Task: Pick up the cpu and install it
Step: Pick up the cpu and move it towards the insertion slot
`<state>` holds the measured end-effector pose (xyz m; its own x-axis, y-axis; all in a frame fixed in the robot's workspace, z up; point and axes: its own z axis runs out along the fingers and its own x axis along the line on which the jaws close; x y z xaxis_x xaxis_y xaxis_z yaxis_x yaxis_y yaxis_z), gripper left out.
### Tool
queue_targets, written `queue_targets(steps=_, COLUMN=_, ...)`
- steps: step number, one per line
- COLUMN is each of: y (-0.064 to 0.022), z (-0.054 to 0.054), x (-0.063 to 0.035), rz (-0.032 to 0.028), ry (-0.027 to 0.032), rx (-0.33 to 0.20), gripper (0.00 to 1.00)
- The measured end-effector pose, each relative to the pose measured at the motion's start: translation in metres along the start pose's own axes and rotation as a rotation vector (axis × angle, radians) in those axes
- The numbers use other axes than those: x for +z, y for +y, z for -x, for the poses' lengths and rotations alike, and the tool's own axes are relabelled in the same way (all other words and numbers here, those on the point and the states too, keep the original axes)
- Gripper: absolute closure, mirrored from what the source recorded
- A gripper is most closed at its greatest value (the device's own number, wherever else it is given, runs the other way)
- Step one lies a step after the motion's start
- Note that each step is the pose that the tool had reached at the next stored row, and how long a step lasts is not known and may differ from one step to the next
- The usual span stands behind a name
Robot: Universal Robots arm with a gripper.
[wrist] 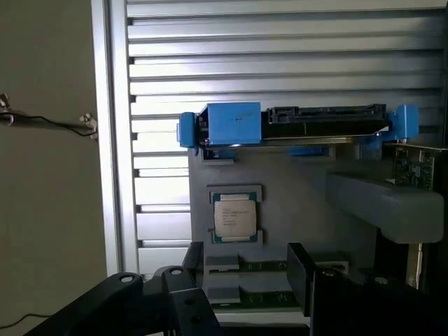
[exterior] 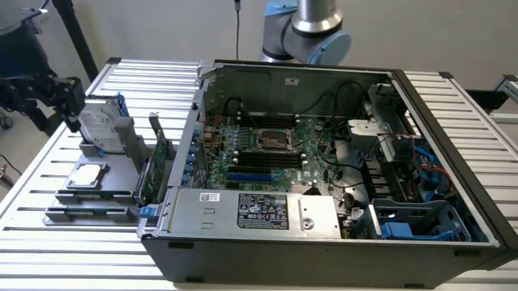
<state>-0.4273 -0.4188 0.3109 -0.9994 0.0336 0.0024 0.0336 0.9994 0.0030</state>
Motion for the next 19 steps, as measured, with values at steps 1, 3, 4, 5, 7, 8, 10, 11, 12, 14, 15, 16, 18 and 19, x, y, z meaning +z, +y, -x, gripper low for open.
queue_targets(steps=1, y=-0.0015, z=0.0, x=0.0018, rz=0.0, ry=0.0, rx=-0.001, gripper=0.4)
queue_targets(steps=3, y=-0.0044, z=0.0, x=0.0054, rz=0.0001, ry=-0.0001, rx=-0.002, gripper=0.4)
queue_targets(steps=4, y=-0.0056, z=0.0, x=0.0072, rz=0.0001, ry=-0.0002, rx=-0.002, gripper=0.4)
queue_targets(steps=5, y=-0.0068, z=0.0, x=0.0091, rz=0.0, ry=-0.0001, rx=-0.003, gripper=0.4)
queue_targets(steps=7, y=-0.0082, z=0.0, x=0.0127, rz=0.0, ry=0.0, rx=-0.005, gripper=0.4)
queue_targets(steps=8, y=-0.0086, z=0.0, x=0.0145, rz=-0.0001, ry=0.0001, rx=-0.006, gripper=0.4)
queue_targets(steps=10, y=-0.0089, z=0.0, x=0.0181, rz=0.0, ry=0.0001, rx=-0.008, gripper=0.4)
queue_targets(steps=11, y=-0.0089, z=0.0, x=0.0199, rz=0.0, ry=0.0, rx=-0.01, gripper=0.4)
queue_targets(steps=12, y=-0.009, z=0.0, x=0.0217, rz=0.0, ry=0.0001, rx=-0.013, gripper=0.4)
queue_targets(steps=14, y=-0.009, z=0.0, x=0.0255, rz=0.0, ry=0.0, rx=-0.018, gripper=0.4)
queue_targets(steps=15, y=-0.009, z=0.0, x=0.0271, rz=0.0, ry=0.0001, rx=-0.022, gripper=0.4)
queue_targets(steps=16, y=-0.009, z=0.0, x=0.029, rz=-0.0001, ry=0.0001, rx=-0.026, gripper=0.4)
queue_targets(steps=18, y=-0.009, z=0.0, x=0.0327, rz=0.0, ry=0.0001, rx=-0.035, gripper=0.4)
queue_targets(steps=19, y=-0.0091, z=0.0, x=0.0346, rz=0.0, ry=0.0001, rx=-0.039, gripper=0.4)
